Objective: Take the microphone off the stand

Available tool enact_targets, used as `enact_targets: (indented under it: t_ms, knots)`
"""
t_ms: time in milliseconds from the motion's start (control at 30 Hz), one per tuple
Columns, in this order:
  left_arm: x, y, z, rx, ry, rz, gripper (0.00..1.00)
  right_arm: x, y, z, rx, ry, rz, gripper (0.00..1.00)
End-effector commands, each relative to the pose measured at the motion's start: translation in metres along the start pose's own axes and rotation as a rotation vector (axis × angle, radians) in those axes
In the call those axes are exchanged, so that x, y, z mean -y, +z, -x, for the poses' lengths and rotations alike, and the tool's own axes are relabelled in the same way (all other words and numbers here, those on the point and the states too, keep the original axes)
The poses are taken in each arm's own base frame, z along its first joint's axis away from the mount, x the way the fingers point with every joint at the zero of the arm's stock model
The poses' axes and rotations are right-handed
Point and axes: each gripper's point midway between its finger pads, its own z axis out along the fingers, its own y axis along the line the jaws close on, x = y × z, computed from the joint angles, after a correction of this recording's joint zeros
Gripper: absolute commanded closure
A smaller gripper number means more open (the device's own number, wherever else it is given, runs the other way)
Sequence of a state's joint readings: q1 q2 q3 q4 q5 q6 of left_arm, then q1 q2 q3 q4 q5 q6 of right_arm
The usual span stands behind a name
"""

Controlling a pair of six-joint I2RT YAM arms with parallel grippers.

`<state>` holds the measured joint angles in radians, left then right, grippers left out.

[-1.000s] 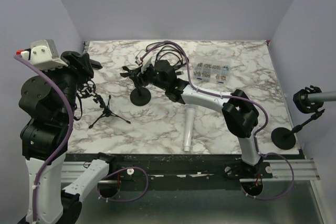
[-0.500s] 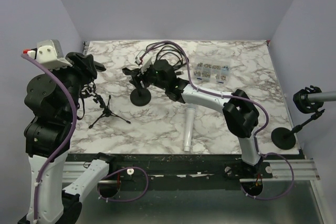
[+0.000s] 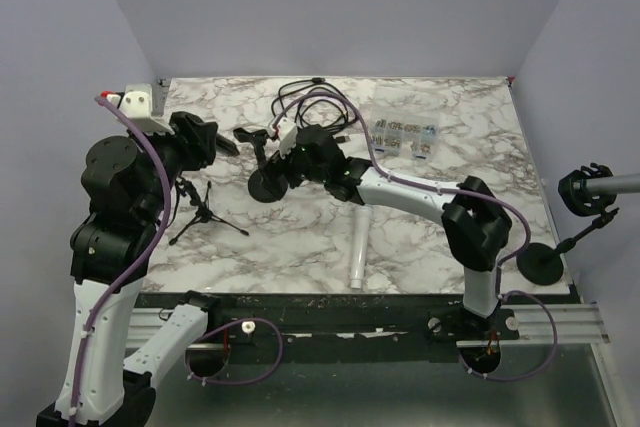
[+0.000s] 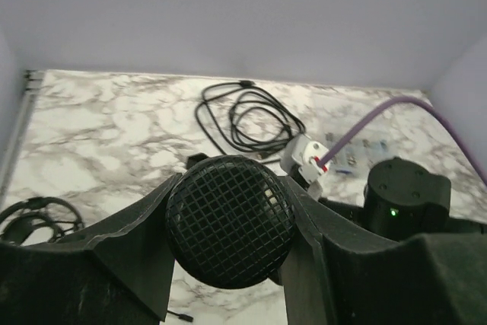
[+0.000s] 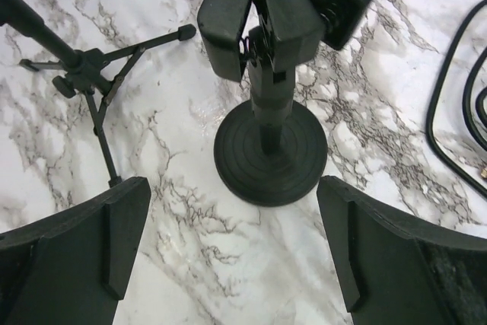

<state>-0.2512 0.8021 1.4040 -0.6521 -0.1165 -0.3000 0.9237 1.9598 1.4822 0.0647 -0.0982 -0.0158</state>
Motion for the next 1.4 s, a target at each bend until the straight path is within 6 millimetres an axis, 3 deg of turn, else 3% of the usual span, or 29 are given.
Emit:
enact_targets:
  t_ms: [0, 167, 300, 567, 700, 833, 967, 1100, 1267, 1367]
  knots:
    - [0.060, -0.008, -0.006, -0.022, -0.003, -0.348, 1.00, -0.008, -0.031, 0.011, 0.024, 0.057, 0.004, 0.00]
    - [0.088, -0.001, -0.034, -0.113, -0.047, -0.524, 1.00, -0.009, -0.063, 0.002, 0.002, 0.083, -0.014, 0.00]
    - [0.103, 0.013, -0.062, -0.241, -0.107, -0.608, 1.00, -0.009, -0.095, -0.021, -0.022, 0.129, -0.047, 0.01]
    - [0.141, 0.042, -0.137, -0.504, -0.183, -0.760, 1.00, -0.036, -0.159, -0.067, -0.030, 0.315, 0.034, 0.00]
    - [0.168, 0.039, -0.167, -0.645, -0.263, -0.886, 1.00, -0.055, -0.193, -0.078, -0.048, 0.390, 0.148, 0.00]
    - [0.184, 0.022, -0.187, -0.737, -0.355, -1.028, 1.00, -0.060, -0.222, -0.069, -0.006, 0.432, 0.185, 0.00]
    - [0.192, 0.007, -0.198, -0.810, -0.399, -1.104, 1.00, -0.056, -0.230, -0.048, 0.040, 0.464, 0.206, 0.02]
    - [0.195, -0.003, -0.207, -0.874, -0.411, -1.120, 1.00, -0.060, -0.223, -0.034, 0.049, 0.472, 0.245, 0.11]
    - [0.197, -0.013, -0.214, -0.896, -0.368, -1.118, 1.00, -0.060, -0.218, -0.029, 0.068, 0.486, 0.258, 0.27]
    - [0.198, -0.014, -0.218, -0.906, -0.350, -1.106, 1.00, -0.064, -0.222, -0.027, 0.091, 0.492, 0.278, 0.42]
